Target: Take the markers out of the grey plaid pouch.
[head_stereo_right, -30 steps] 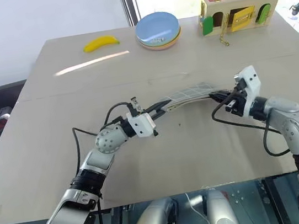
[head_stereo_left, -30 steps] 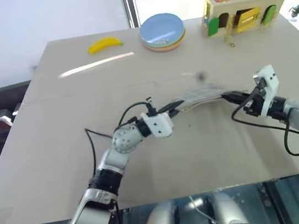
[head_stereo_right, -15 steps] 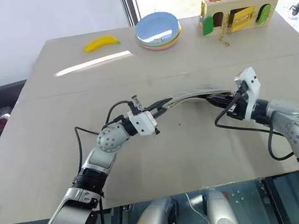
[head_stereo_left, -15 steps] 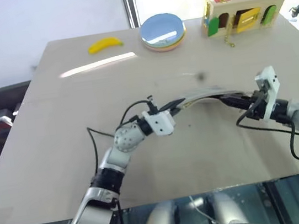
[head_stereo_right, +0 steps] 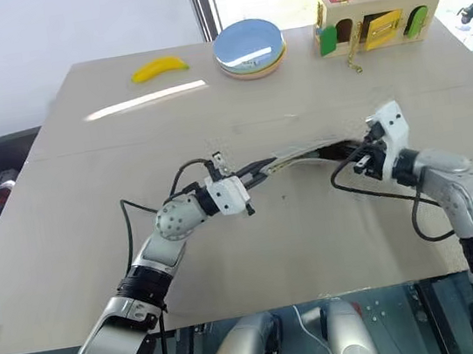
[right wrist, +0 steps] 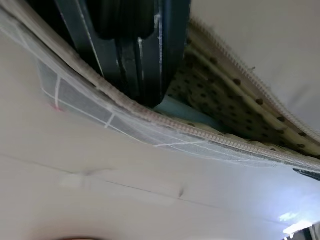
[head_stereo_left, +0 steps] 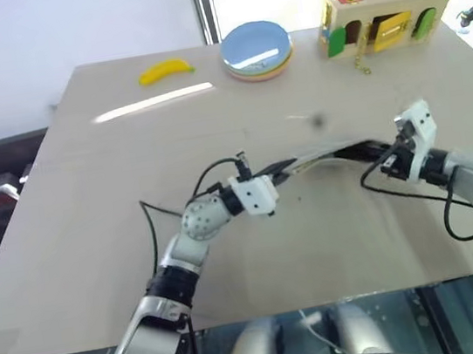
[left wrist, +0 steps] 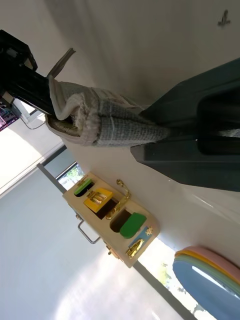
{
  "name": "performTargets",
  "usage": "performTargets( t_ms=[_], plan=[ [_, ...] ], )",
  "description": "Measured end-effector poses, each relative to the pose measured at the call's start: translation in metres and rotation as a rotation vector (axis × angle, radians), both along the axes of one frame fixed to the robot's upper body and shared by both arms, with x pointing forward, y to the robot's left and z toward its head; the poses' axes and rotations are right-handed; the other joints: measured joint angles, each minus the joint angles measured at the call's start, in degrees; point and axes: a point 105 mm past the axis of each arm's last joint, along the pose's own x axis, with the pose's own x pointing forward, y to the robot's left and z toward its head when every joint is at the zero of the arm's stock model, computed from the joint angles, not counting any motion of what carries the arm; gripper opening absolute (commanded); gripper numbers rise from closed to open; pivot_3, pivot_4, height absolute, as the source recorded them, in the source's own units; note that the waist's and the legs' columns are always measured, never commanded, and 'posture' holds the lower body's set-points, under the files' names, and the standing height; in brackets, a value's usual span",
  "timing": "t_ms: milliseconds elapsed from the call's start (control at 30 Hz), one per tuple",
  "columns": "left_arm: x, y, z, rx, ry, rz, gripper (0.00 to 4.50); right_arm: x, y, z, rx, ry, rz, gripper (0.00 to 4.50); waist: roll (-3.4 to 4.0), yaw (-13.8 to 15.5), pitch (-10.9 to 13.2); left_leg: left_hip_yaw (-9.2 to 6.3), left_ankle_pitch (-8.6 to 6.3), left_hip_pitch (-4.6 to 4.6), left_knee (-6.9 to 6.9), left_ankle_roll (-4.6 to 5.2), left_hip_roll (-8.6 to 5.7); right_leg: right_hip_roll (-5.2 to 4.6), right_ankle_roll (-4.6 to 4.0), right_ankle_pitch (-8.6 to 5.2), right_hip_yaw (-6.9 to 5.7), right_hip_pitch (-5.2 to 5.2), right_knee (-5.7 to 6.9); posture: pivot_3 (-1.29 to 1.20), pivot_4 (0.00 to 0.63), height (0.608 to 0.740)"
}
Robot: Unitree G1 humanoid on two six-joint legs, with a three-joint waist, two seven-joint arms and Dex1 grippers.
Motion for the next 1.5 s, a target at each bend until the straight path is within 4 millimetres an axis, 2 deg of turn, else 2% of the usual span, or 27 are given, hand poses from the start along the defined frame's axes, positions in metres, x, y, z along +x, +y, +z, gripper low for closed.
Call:
performTargets(
  t_ms=[167,200,233,467,733,933,1167,1400,1433,1467,1500],
  plan=[
    [-0.009,-0.002,-0.008,-0.002,0.110,-0.051,0.00,-0.001,0.011,-0.007,-0.236,-0.050,0.124,3.48,0.00,-0.1,0.0,0.00,0.00,0.00,0.01,0.00,0.01,0.00,0.00,0.00,-0.04,0.00,0.00,0.00,0.150,0.740],
    [-0.011,-0.003,-0.010,-0.010,0.149,-0.062,0.00,-0.002,0.014,-0.009,-0.292,-0.058,0.161,4.07,0.00,-0.1,0.0,0.00,0.00,0.00,0.01,0.00,0.01,0.00,0.00,0.00,-0.04,-0.01,0.01,0.00,0.150,0.740],
    [-0.013,-0.003,-0.011,-0.017,0.185,-0.073,0.00,-0.003,0.017,-0.009,-0.326,-0.068,0.191,4.45,0.00,-0.2,0.0,0.00,0.00,0.00,0.01,0.00,0.01,0.01,0.00,0.00,-0.04,0.00,0.00,0.00,0.150,0.740],
    [-0.023,-0.006,-0.009,-0.087,0.390,-0.133,0.00,-0.009,0.026,-0.004,-0.461,-0.092,0.307,4.49,0.00,-0.2,0.0,-0.05,0.00,-0.01,0.02,0.00,0.02,0.00,0.00,0.00,0.00,0.01,-0.02,0.00,0.150,0.740],
    [-0.028,-0.007,0.013,-0.220,0.617,-0.191,0.00,-0.030,0.027,0.032,-0.568,-0.065,0.392,4.49,0.00,0.1,0.0,-0.09,0.00,-0.05,0.03,0.00,0.03,0.00,0.00,0.00,0.00,0.01,-0.04,0.00,0.150,0.740],
    [-0.039,-0.008,0.013,-0.280,0.846,-0.265,0.00,-0.043,0.033,0.042,-0.609,-0.033,0.440,4.49,0.00,0.0,0.0,-0.10,0.00,-0.05,0.03,0.00,0.04,0.00,-0.01,0.00,0.01,0.02,-0.05,0.00,0.150,0.740],
    [-0.044,-0.004,0.002,-0.318,1.008,-0.293,0.00,-0.048,0.044,0.017,-0.671,0.033,0.519,4.49,-0.01,0.1,0.0,-0.10,0.00,-0.05,0.05,-0.01,0.03,-0.02,-0.01,0.00,0.00,0.02,-0.06,0.00,0.150,0.740],
    [-0.043,-0.006,-0.014,-0.347,1.084,-0.280,0.00,-0.030,0.049,-0.020,-0.753,0.045,0.571,4.49,-0.01,0.0,0.0,-0.09,0.01,-0.02,0.06,-0.03,0.03,0.00,-0.01,0.00,0.00,0.02,-0.04,0.00,0.150,0.740],
    [-0.042,-0.006,-0.015,-0.346,1.085,-0.278,0.00,-0.027,0.048,-0.023,-0.767,0.039,0.576,4.25,-0.02,0.0,0.0,-0.09,0.01,-0.02,0.06,-0.03,0.03,0.00,-0.01,0.00,0.00,0.03,-0.04,0.00,0.150,0.740],
    [-0.042,-0.007,-0.015,-0.350,1.083,-0.280,0.00,-0.021,0.048,-0.028,-0.788,0.028,0.579,3.36,-0.04,-0.1,0.0,-0.08,0.01,0.00,0.08,-0.03,0.03,0.00,-0.01,0.00,0.00,0.07,-0.04,0.00,0.150,0.740],
    [-0.042,-0.008,-0.015,-0.351,1.083,-0.280,0.00,-0.021,0.048,-0.028,-0.789,0.028,0.580,3.28,-0.04,-0.1,0.0,-0.08,0.01,0.00,0.08,-0.03,0.03,0.00,-0.01,0.00,0.00,0.07,-0.04,0.00,0.150,0.740]
  ],
)
